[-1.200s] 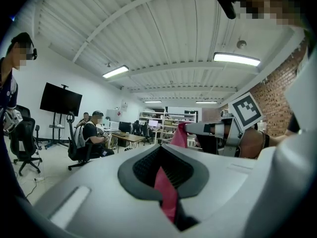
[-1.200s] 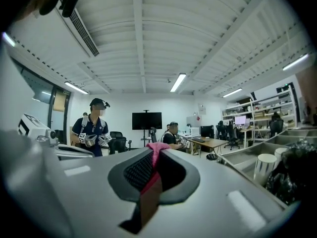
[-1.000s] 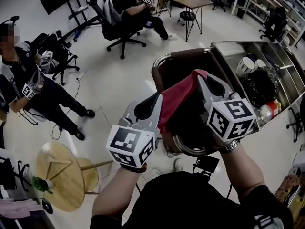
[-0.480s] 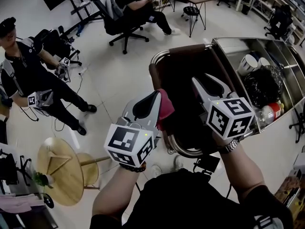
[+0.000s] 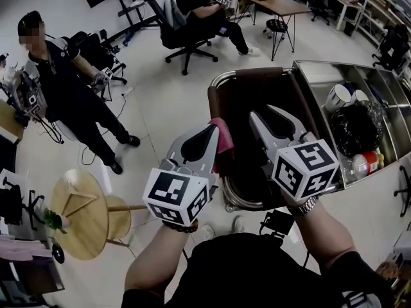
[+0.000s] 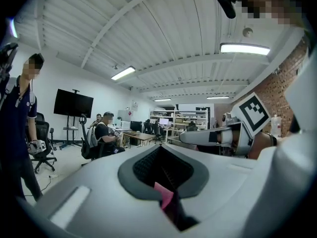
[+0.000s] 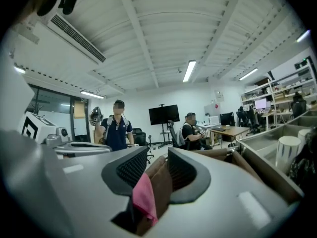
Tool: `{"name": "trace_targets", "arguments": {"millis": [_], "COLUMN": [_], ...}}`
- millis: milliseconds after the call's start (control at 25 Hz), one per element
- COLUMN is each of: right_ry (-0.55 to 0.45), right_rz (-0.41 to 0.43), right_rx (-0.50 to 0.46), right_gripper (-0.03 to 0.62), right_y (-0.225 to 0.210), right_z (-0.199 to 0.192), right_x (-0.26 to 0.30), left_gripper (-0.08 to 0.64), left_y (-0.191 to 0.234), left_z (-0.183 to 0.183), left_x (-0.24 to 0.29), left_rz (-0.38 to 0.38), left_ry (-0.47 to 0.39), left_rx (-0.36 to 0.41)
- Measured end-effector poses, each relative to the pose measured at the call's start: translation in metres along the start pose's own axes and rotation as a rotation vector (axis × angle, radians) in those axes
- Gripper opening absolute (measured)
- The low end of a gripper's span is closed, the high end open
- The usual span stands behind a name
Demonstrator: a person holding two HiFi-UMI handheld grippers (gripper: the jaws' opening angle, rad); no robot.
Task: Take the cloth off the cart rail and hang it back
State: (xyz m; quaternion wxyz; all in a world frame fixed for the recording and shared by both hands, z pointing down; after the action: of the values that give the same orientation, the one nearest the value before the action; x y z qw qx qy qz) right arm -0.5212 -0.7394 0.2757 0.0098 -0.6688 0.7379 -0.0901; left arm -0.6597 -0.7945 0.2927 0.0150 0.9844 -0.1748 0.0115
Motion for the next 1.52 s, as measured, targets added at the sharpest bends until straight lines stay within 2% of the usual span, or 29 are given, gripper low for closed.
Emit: {"name": "trace_targets", "arguments": {"millis": [200, 400, 520, 1160, 1520], "right_ry": [-0.034, -0.064, -0.068, -0.125, -0.137], "right_rz": [0.102, 0.165, 0.182, 0.109, 0.115], "right_rx": [-0.052, -0.087, -0.109, -0.162, -0.157], "right_gripper": [0.066, 0.000, 0.000, 0.000, 0.000], "right_y": [0.011, 0.027, 0.048, 0.182, 0.206], "right_z": [0.002, 0.005, 0.004, 0.000, 0.001], "right_x": [-0.018, -0.035, -0.046, -0.174, -0.221], "left_gripper": [0.003, 0.003, 0.003, 0.003, 0.002], "left_y": [-0.024, -0.042, -0.049, -0.137, -0.177], "left_z": [0.000, 0.006, 0.010, 0.027, 0.032], "left_x": [-0.007, -0.021, -0.038, -0.184, -0.211], "left_rz": [0.068, 0.102, 0.100, 0.010, 0.008], "left_ry": [-0.016, -0.031, -0.042, -0.080, -0.073], "left_rx": [0.021, 0.038, 0.043, 0.075, 0.081]}}
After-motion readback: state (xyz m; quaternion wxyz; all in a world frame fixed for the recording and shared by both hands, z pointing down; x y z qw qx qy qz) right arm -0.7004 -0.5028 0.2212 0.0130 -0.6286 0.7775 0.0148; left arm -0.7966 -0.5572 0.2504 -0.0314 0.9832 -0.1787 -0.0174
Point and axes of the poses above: the fingertips, and each gripper's own axes: x forward along the fingers, y to its left, z out of its top, the point moved 6 cm from there along -x, backward along the fingers, and after that the axes turned 5 degrees about y, right-handed, at the moved point
